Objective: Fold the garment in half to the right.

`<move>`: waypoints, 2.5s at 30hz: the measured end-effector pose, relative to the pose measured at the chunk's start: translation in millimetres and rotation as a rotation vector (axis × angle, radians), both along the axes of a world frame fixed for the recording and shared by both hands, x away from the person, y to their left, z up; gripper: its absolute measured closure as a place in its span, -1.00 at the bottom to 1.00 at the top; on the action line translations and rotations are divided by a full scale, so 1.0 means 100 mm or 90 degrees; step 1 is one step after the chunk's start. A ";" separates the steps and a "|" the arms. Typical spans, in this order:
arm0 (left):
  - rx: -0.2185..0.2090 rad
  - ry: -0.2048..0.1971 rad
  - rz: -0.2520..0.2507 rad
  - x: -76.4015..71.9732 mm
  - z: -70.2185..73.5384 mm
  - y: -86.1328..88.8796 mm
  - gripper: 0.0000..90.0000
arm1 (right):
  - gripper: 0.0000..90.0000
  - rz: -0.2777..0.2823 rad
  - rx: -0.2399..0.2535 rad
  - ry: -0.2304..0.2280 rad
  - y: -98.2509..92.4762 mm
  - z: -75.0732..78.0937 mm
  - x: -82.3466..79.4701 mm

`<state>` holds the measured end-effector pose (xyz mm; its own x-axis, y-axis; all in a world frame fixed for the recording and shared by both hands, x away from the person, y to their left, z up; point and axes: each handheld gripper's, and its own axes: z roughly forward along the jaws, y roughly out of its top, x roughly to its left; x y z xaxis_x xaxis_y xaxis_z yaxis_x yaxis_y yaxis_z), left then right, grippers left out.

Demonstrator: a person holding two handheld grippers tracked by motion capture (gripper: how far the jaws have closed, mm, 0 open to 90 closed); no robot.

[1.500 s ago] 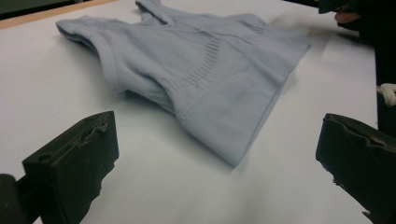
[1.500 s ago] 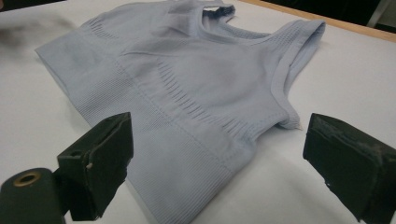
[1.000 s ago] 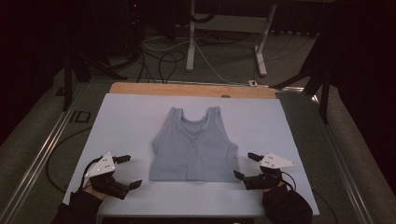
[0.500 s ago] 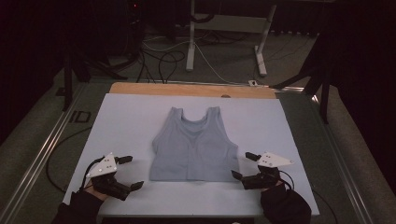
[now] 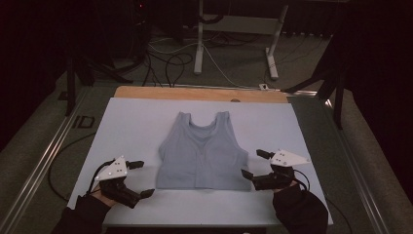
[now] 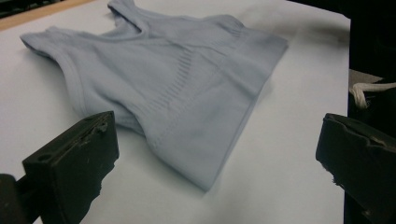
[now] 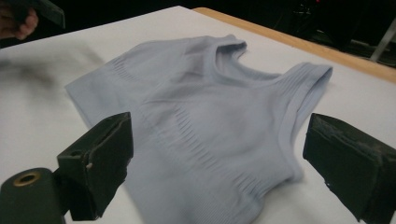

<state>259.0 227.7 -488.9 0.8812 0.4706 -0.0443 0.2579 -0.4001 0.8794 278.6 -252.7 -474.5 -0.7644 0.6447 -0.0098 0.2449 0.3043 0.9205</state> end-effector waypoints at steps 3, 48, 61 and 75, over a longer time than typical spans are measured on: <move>0.009 -0.005 0.003 0.01 0.06 -0.04 -0.99 | -0.81 0.001 -0.007 -0.006 0.05 0.08 0.06; 0.073 0.021 0.114 0.16 0.12 -0.48 -0.99 | -0.81 0.110 -0.022 -0.026 1.30 0.47 1.22; 0.112 0.078 0.124 0.22 -0.13 -0.53 -0.99 | -0.81 0.123 -0.033 -0.001 1.71 0.33 1.48; 0.193 0.132 0.138 0.30 -0.32 -0.60 -0.84 | -0.81 0.121 -0.044 0.030 1.87 0.17 1.65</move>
